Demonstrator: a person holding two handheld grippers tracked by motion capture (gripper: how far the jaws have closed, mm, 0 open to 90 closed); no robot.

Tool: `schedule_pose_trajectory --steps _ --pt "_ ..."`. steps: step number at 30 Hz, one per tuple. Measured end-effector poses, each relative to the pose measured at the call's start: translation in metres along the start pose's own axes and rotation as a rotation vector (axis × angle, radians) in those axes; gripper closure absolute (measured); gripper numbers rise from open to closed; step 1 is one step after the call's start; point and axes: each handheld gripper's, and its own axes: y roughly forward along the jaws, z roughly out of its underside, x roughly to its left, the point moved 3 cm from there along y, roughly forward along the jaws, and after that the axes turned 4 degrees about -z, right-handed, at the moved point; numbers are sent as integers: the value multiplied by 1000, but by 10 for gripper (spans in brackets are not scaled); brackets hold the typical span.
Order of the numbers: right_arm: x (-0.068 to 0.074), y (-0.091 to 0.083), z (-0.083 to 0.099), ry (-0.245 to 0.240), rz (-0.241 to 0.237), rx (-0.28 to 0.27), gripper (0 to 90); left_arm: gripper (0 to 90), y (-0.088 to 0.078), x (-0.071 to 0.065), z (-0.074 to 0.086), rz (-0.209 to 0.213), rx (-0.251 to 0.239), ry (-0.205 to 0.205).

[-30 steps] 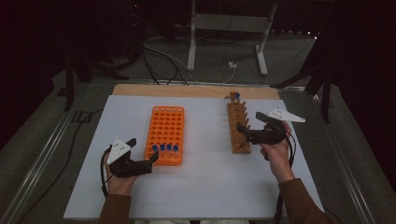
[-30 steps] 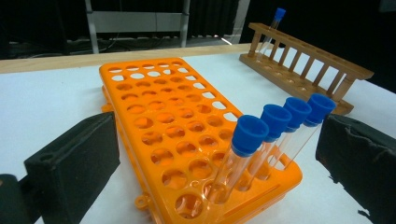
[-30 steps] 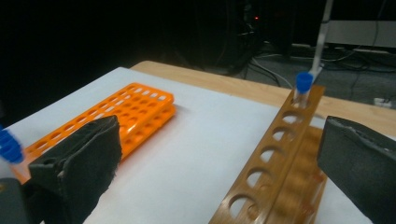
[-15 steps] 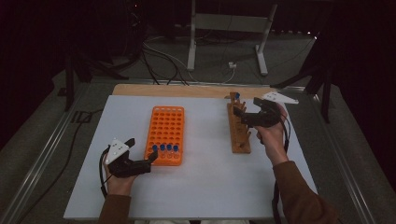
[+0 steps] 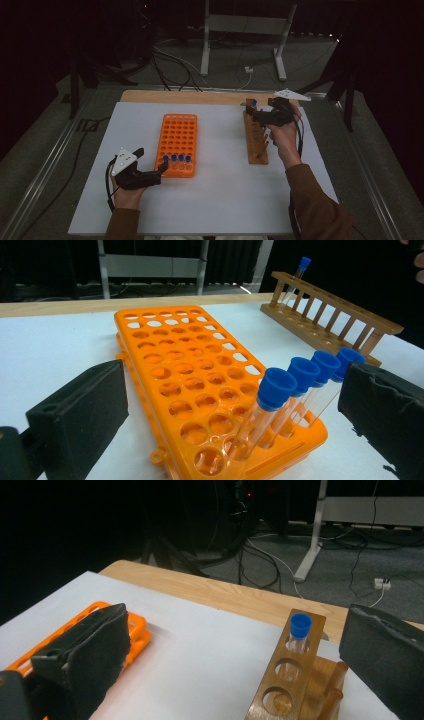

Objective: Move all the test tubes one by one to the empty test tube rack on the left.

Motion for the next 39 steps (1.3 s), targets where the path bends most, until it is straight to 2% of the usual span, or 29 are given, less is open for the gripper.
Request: schedule_pose_trajectory --steps 9,17,21,31,33,35,39 --pt "-12 17 1 40 32 19 4 8 -1 -1 -1 5 -6 -8" --pt "-21 33 2 34 75 53 29 8 -1 0 -1 12 -10 -17" --pt "-29 39 5 40 99 71 96 8 -2 1 -1 10 -10 -22" --pt "-44 52 13 70 109 76 388 8 -2 1 -1 13 -17 -27" --pt "-43 54 15 55 114 88 429 8 -2 1 -1 13 -21 -31" --pt "-44 56 17 40 144 101 463 9 -3 1 -1 12 -22 -31" --pt "-47 59 18 44 158 101 563 8 -3 0 -1 14 -21 -34"
